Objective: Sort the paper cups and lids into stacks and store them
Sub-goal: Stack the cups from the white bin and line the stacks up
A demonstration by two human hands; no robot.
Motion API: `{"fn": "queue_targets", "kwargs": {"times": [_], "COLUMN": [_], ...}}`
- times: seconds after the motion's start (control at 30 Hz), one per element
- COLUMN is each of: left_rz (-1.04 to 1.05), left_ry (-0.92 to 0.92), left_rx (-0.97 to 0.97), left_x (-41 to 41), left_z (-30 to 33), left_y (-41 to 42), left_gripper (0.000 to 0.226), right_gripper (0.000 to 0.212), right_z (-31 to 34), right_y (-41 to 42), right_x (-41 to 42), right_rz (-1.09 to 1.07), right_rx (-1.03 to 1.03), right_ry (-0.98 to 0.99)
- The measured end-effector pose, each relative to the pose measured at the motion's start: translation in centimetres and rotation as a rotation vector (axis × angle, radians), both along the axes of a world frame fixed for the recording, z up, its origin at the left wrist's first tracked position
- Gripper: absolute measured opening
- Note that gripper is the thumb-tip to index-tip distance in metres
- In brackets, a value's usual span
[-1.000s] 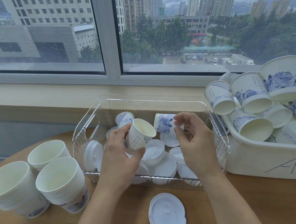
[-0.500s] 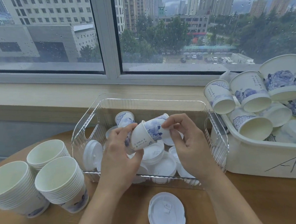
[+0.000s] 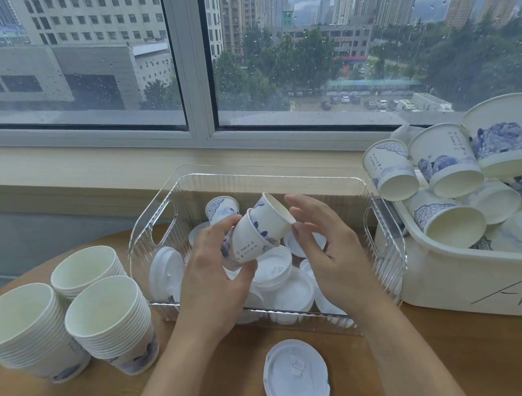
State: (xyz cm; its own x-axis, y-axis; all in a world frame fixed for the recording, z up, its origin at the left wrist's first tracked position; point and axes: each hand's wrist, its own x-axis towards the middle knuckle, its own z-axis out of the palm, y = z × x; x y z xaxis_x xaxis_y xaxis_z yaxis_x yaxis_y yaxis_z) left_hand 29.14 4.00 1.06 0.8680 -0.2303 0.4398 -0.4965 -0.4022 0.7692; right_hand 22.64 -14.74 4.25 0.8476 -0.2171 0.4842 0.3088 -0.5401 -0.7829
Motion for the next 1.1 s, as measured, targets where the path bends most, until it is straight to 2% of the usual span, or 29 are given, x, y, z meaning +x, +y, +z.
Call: {"fn": "queue_targets", "kwargs": {"times": [0.17,0.33,0.5,0.63,0.83,1.1], "left_rz": [0.0,-0.008,0.103,0.236,0.303,0.348], "left_ry": [0.004,0.017,0.025,0.003,0.009,-0.014], "left_rx": [-0.016,-0.111,-0.261,-0.271,-0.39,-0.452], "left_x": [0.0,-0.1,0.0,-0.2,0.6,0.7], "left_z": [0.1,0.2,0.3,0.6,0.7,0.9], "left_y": [-0.1,-0.1,-0.2,-0.2,0.3,0.1], "left_gripper": [0.067,0.065,0.071,0.071,0.066,0.073], "right_gripper": [0.035,0.035,0.034,0.035,0.049,0.058], "right_z": [-0.4,-0.4,-0.5,-0.6,0.3,0.3], "right_y": [0.0,0.0,-0.1,-0.1,0.5,3.0], "right_x": [0.2,0.2,0.2,0.7,5.4,12.1], "right_rz": [0.016,-0.03,-0.069,-0.078,-0.048,-0.034], "right_rx": [-0.012,-0.014,-0.024,-0.03,-0.177,-0.269], "right_ry": [0.059,0.087,0.095,0.125,0.256,0.392]}}
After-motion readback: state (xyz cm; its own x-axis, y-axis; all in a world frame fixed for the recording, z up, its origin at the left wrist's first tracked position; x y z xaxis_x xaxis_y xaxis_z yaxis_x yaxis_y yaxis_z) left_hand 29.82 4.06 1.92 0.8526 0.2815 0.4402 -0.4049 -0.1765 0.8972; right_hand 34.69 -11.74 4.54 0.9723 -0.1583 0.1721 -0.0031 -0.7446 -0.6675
